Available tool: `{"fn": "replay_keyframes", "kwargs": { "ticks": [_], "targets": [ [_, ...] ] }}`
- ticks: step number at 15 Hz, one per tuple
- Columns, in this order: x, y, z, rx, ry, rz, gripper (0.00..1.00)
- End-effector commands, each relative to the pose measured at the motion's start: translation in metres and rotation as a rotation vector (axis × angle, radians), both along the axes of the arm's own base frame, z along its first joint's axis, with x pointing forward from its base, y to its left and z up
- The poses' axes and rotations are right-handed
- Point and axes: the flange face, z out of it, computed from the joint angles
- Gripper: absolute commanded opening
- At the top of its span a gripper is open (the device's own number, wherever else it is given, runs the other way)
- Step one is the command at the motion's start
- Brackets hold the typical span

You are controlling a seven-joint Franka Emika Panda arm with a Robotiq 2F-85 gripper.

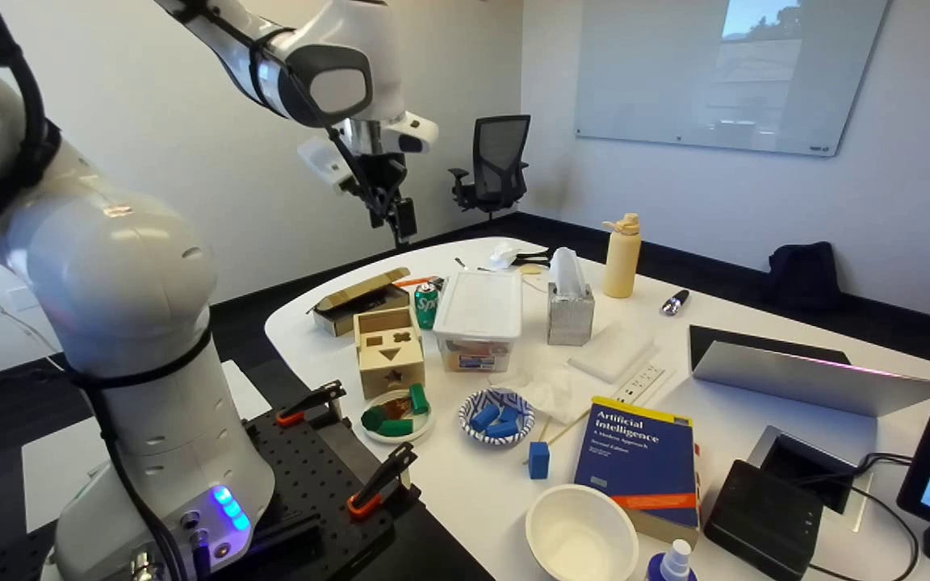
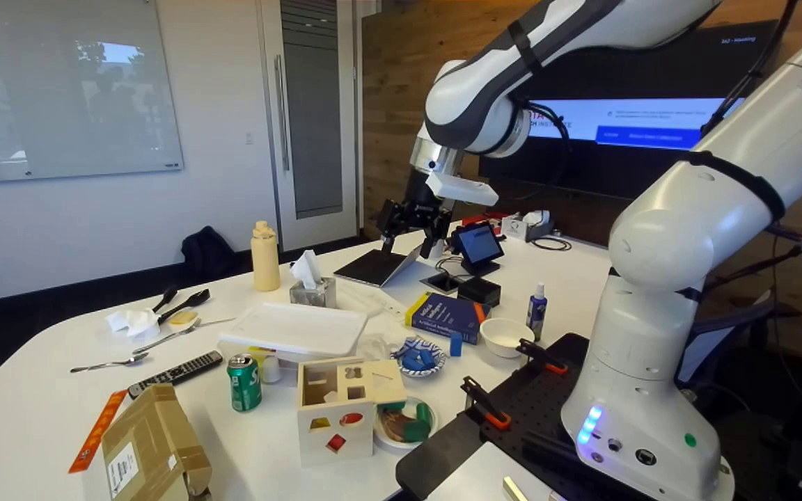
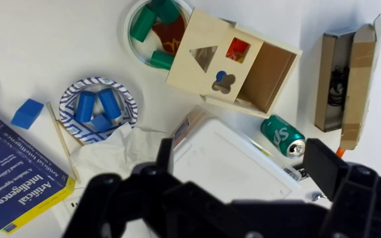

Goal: Close the cube-shaped object

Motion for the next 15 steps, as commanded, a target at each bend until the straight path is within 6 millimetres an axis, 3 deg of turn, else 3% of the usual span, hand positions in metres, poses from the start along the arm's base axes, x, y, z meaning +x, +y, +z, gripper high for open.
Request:
{"fn": "replay_keyframes", "kwargs": {
  "ticks": [1, 4, 9, 15],
  "targets": [
    [0.022, -0.014, -0.050, -0.043, -0.008, -0.045, 1.00],
    [0.028, -0.021, -0.100, -0.078, 0.022, -0.065, 1.00],
    [0.022, -0.033, -0.177, -0.130, 0.110, -0.076, 1.00],
    [0.005, -0.047, -0.242, -0.181, 0.184, -0.082, 1.00]
  ]
}}
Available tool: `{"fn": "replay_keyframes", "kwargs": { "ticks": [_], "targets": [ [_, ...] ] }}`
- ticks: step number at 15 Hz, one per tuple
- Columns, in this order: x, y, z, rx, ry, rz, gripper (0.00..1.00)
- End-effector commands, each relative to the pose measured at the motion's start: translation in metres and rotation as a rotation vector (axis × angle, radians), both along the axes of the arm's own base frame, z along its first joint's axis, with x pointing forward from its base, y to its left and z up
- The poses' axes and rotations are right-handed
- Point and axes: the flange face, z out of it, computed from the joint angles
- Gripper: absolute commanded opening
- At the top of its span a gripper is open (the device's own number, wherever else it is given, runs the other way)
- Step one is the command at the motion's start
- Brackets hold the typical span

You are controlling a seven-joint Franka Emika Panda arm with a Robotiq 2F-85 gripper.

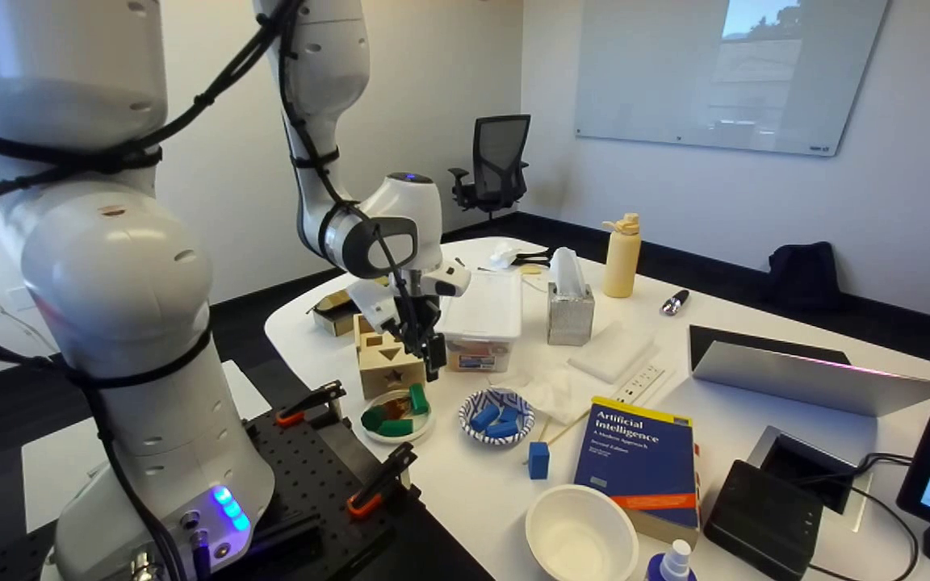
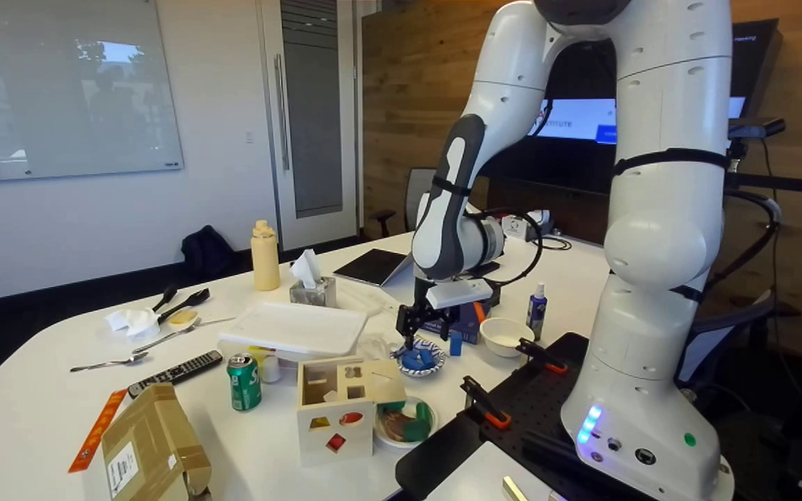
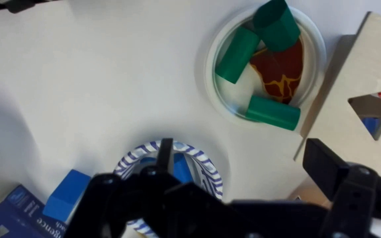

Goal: Close the cube-shaped object

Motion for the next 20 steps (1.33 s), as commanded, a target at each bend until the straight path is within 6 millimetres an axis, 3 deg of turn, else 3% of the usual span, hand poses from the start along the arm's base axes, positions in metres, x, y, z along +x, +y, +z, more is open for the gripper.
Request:
{"fn": "replay_keyframes", "kwargs": {
  "ticks": [1, 5, 9, 20],
  "targets": [
    [-0.011, -0.002, -0.030, -0.020, 0.025, -0.020, 1.00],
    [-0.021, 0.006, -0.053, -0.009, 0.064, -0.024, 1.00],
    [-0.025, 0.023, -0.062, 0.021, 0.070, -0.022, 1.00],
    [-0.021, 0.058, -0.060, 0.097, -0.039, -0.012, 1.00]
  ]
}}
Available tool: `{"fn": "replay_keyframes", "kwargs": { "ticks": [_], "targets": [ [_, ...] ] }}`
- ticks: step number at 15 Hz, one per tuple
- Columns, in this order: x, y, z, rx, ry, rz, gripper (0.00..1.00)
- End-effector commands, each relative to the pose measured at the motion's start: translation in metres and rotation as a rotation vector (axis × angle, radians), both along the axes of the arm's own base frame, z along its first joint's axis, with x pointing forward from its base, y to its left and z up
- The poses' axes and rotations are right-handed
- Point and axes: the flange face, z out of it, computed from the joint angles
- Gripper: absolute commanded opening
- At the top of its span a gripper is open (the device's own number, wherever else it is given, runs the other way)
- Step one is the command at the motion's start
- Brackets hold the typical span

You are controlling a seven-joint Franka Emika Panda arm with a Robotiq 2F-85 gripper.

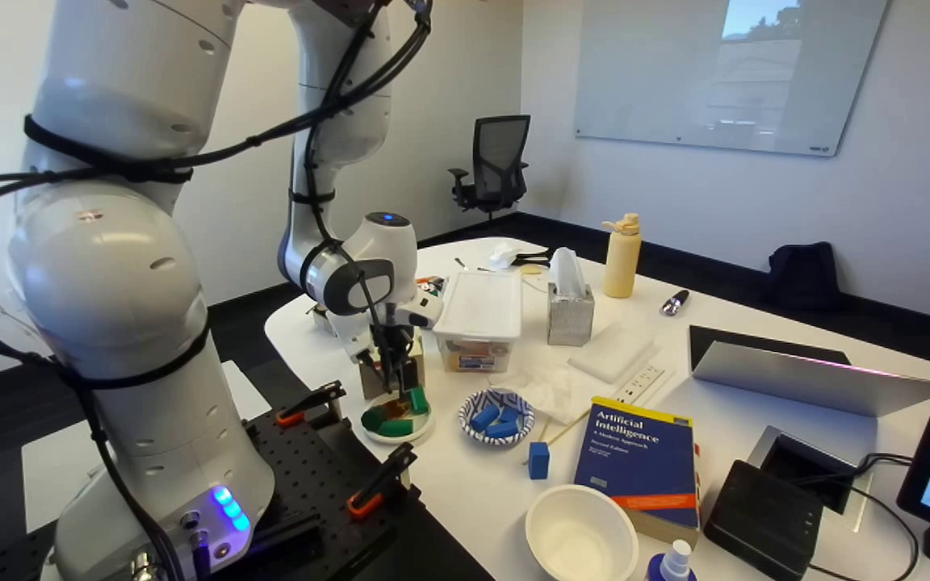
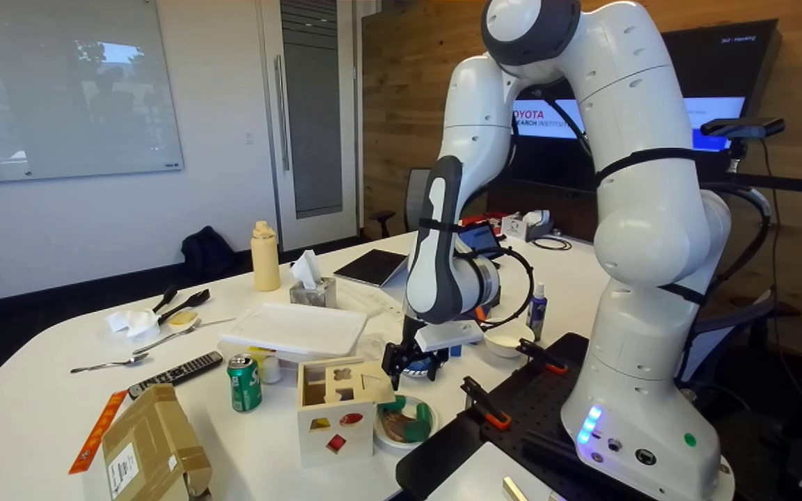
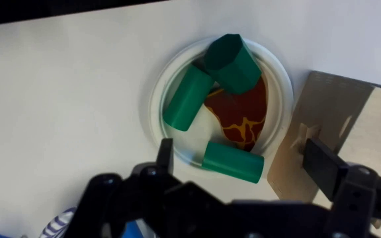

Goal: Close the cube-shaped object

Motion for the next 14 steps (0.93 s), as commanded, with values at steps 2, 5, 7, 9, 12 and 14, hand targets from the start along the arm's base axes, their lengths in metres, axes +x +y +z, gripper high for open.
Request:
{"fn": "replay_keyframes", "kwargs": {
  "ticks": [2, 5, 7, 9, 12, 14],
  "targets": [
    [-0.002, 0.017, 0.000, 0.033, -0.031, -0.018, 1.00],
    [-0.004, 0.025, 0.000, 0.044, -0.040, -0.004, 1.00],
    [-0.005, 0.029, 0.003, 0.050, -0.045, 0.006, 1.00],
    [-0.005, 0.034, 0.006, 0.057, -0.055, 0.018, 1.00],
    [-0.005, 0.042, 0.009, 0.065, -0.074, 0.039, 1.00],
    [-0.006, 0.046, 0.011, 0.070, -0.082, 0.048, 1.00]
  ]
}}
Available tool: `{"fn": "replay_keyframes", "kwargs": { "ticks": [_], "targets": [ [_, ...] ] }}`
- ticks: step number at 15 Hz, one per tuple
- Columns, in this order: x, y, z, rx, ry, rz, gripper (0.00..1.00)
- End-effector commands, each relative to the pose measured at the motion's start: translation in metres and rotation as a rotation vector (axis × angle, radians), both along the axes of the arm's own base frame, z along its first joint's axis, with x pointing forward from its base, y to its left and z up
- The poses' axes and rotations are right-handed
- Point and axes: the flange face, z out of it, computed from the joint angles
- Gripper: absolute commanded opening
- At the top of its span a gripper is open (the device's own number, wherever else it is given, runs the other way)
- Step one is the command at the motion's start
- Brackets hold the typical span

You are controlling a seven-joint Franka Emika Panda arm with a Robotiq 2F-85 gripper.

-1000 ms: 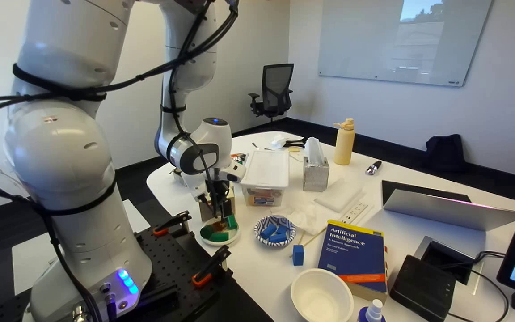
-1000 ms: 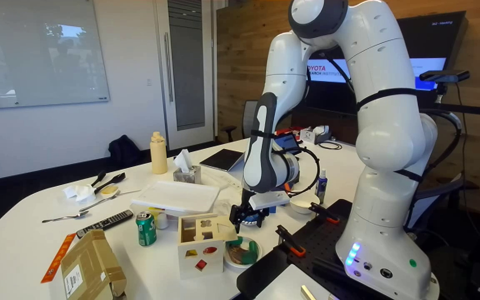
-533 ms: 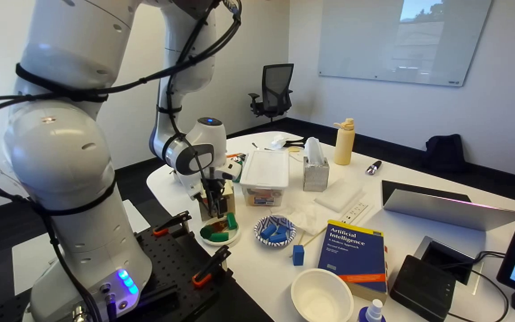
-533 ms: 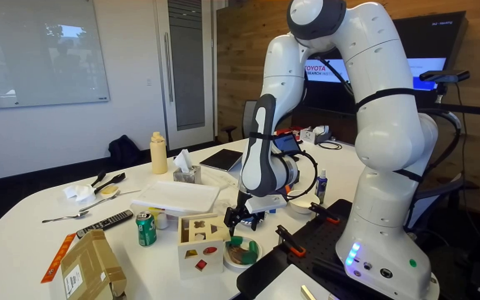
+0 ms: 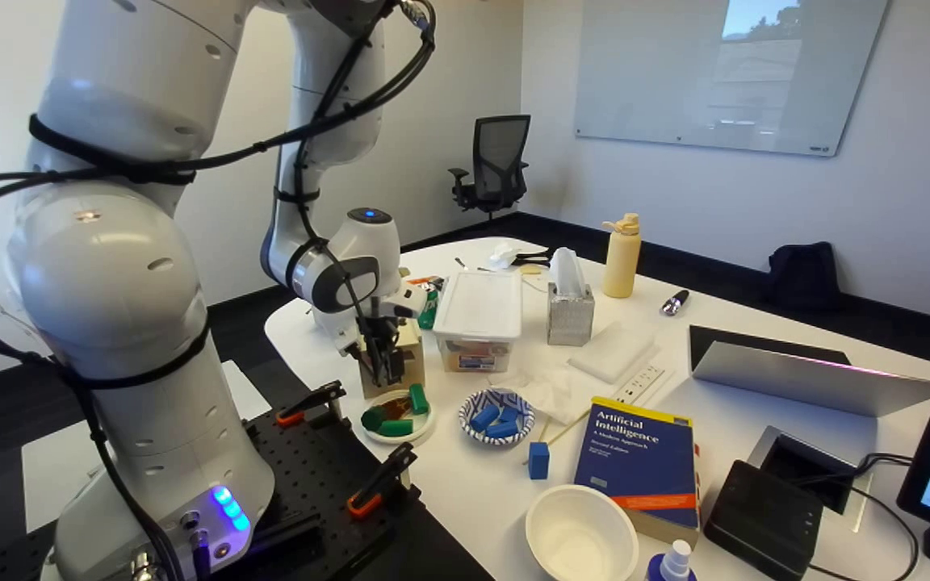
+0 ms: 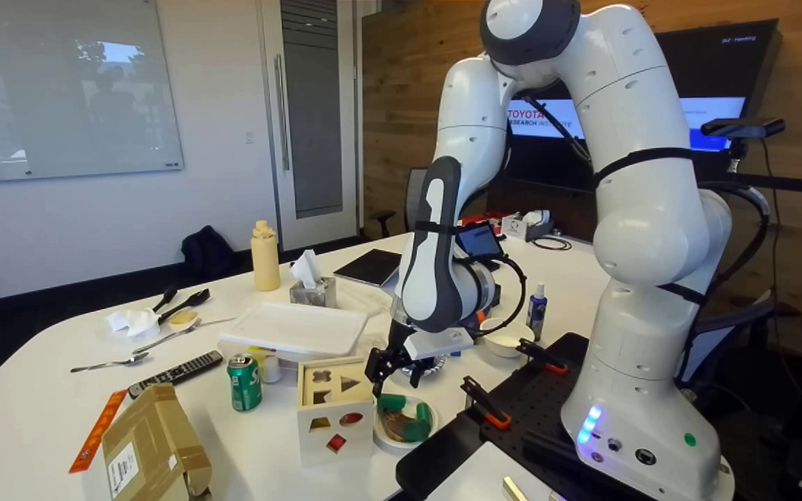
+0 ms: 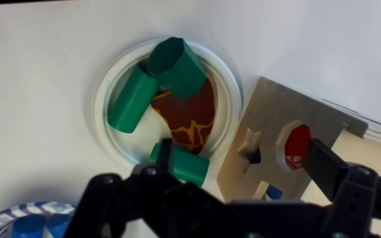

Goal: Close the cube-shaped object

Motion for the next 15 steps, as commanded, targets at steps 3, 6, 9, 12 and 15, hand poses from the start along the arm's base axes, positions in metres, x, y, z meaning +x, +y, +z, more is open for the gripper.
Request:
{"fn": "replay_keyframes", "kwargs": {
  "ticks": [3, 6, 9, 12, 15],
  "targets": [
    [-0.001, 0.009, 0.008, 0.016, -0.017, -0.016, 1.00],
    [0.005, 0.006, 0.023, -0.022, 0.013, -0.039, 1.00],
    [0.013, 0.010, 0.058, -0.040, -0.014, -0.012, 1.00],
    [0.024, 0.021, 0.102, -0.033, -0.071, 0.022, 1.00],
    [0.028, 0.033, 0.134, -0.024, -0.109, 0.026, 1.00]
  ]
}}
